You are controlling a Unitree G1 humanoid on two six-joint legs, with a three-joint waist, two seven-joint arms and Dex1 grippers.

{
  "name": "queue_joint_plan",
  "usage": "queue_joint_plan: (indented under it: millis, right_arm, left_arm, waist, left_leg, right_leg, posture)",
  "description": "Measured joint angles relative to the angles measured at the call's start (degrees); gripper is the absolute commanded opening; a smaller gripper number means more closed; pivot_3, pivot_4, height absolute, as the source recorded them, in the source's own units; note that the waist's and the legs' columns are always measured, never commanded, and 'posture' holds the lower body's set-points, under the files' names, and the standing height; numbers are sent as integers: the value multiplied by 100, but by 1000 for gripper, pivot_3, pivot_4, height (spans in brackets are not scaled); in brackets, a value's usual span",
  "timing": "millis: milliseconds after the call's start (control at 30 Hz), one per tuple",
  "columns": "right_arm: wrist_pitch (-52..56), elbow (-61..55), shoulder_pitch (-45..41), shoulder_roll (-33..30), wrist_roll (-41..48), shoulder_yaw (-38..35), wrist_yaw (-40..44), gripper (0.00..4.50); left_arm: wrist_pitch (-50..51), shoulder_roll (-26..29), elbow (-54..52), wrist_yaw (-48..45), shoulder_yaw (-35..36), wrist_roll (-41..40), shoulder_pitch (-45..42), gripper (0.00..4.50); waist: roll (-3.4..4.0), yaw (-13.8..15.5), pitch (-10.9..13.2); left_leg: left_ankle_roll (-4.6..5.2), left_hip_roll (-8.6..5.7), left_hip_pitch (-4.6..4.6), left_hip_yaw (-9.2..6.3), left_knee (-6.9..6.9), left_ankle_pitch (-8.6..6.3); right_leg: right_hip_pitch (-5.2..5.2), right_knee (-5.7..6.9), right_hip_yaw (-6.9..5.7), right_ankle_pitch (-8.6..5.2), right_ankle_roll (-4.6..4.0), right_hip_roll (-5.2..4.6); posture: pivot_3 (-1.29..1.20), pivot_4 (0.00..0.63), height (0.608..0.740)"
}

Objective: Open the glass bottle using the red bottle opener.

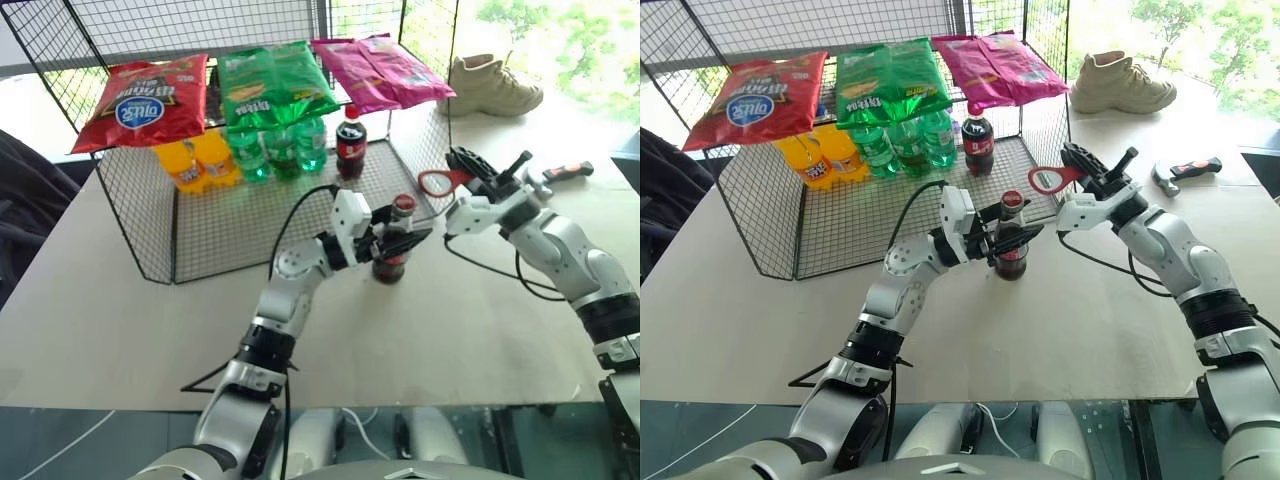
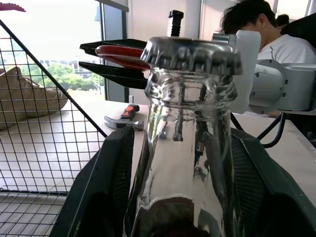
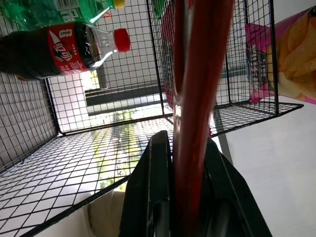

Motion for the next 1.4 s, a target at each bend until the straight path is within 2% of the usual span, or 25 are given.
queue_joint_plan:
  millis: [300, 1400]
  right_arm:
    - [-163, -42, 226, 290, 486, 54, 646, 0]
    - [-289, -246, 260, 502, 726, -316, 621, 0]
  left_arm:
    - [-8, -7, 11, -2, 0, 0, -2, 2220]
    - [-92, -83, 77, -23, 23, -58, -2, 2220]
  waist:
    - [0, 5, 0]
    - [0, 7, 0]
  left_leg:
    - [0, 0, 0, 0, 2, 0]
    - [0, -1, 0, 0, 3, 0]
  right_leg:
    - [0, 0, -1, 0, 0, 0]
    - [0, 2, 0, 1, 0, 0]
  posture:
    - [0, 150, 740]
    - [0, 150, 740]
